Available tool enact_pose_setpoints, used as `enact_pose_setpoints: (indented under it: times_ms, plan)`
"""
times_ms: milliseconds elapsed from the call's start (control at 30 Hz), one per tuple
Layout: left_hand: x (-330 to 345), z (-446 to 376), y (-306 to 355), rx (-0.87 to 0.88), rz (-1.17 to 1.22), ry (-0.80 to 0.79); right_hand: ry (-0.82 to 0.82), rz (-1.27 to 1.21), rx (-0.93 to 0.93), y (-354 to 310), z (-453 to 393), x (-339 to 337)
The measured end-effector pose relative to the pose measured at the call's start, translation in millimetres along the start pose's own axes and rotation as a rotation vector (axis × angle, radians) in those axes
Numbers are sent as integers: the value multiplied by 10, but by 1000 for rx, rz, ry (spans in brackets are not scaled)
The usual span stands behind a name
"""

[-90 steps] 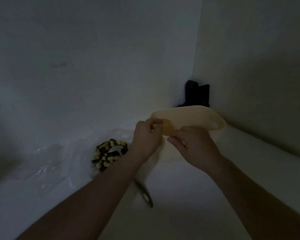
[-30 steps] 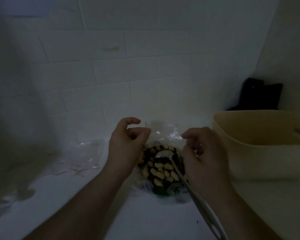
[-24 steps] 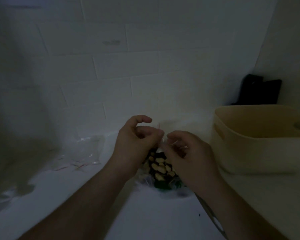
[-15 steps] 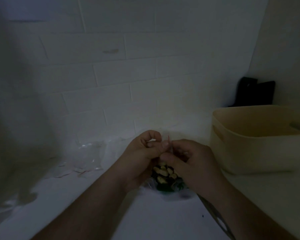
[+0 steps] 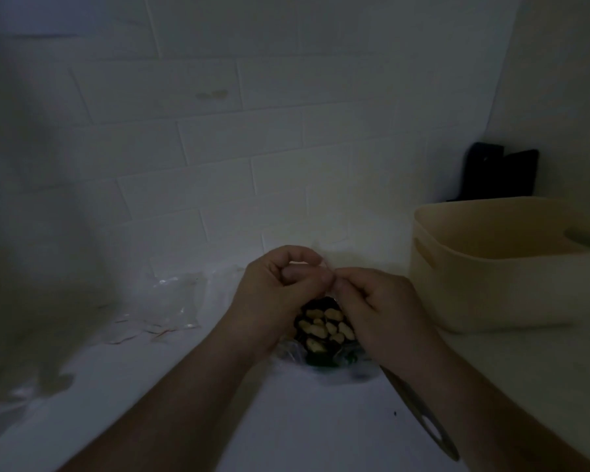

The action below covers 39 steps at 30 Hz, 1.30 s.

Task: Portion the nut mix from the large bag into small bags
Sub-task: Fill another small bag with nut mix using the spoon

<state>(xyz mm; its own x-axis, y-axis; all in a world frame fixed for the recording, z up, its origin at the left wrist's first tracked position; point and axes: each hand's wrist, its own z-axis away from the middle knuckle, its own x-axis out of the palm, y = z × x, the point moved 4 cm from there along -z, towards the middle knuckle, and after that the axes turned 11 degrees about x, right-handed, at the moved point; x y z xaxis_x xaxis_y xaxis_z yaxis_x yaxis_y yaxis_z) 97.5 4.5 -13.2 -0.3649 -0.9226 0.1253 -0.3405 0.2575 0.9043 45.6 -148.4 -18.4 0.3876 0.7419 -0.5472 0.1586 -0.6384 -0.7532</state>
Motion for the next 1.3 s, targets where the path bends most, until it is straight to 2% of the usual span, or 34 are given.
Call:
enact_pose_setpoints:
  times_ms: [100, 267, 433, 567, 667, 800, 900, 967, 1067, 1167, 1233, 1300]
  plan:
    - [12, 5, -13, -5, -3, 13, -9, -148, 126, 36, -1, -7]
    - [14, 9, 12, -7, -18, 75, 64, -211, 172, 42, -15, -24]
    - [2, 6, 17, 75, -146, 36, 136, -67, 54, -75, 28, -63]
    - [15, 31, 27, 155, -306, -60, 46, 83, -45, -104, 21, -10]
    - [28, 51, 90, 268, -463, -94, -20, -59, 21, -64, -5, -49]
    - [61, 58, 158, 342, -481, -80, -71, -284, 159, -39, -8, -88]
    - [21, 60, 177, 375, -498, -5, -1, -364, 267, -23, -20, -148]
    - [-6, 71, 194, 408, -527, 23, 90, -258, 269, -19, -23, -212]
    - [37, 107, 236, 574, -714, -128, 83, -212, 230, -64, 6, -173]
    - [96, 95, 153, 707, -864, -353, -6, -375, 239, -118, 39, -78]
    - [92, 66, 75, 677, -892, -374, -43, -453, 252, -129, 49, -73]
    - [60, 52, 3, 568, -879, -364, -73, -444, 252, -136, 53, -95]
